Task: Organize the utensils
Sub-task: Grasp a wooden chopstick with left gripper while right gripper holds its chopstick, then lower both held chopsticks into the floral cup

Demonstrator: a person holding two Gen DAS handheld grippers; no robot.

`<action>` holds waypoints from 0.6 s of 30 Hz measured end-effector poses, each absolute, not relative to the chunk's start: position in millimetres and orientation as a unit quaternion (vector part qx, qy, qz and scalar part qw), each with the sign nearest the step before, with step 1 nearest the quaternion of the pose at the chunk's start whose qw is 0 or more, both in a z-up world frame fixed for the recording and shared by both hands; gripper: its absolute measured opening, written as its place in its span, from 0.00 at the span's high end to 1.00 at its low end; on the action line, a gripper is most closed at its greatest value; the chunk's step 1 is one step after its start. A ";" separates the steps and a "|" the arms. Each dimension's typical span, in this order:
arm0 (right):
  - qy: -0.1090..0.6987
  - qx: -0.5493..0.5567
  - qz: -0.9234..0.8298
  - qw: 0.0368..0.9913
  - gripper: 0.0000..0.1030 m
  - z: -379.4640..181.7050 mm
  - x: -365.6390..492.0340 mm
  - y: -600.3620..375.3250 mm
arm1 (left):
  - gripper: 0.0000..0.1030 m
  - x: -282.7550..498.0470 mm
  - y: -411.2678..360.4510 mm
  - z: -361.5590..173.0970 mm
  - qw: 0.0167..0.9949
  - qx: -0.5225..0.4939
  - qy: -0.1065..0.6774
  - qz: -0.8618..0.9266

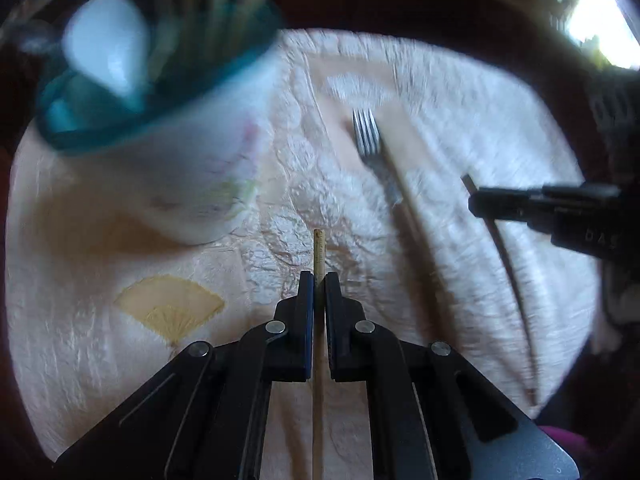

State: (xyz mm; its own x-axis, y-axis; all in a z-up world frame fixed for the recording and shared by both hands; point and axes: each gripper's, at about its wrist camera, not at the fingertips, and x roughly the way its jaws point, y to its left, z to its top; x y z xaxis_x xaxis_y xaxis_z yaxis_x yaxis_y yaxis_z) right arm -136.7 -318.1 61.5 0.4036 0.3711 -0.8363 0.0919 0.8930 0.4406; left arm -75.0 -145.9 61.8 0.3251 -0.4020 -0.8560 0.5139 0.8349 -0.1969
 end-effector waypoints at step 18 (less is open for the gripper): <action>0.382 0.218 0.165 0.883 0.93 225.8 -157.5 -308.6 | 0.96 -120.9 -40.6 208.1 0.873 -0.056 0.381 -0.300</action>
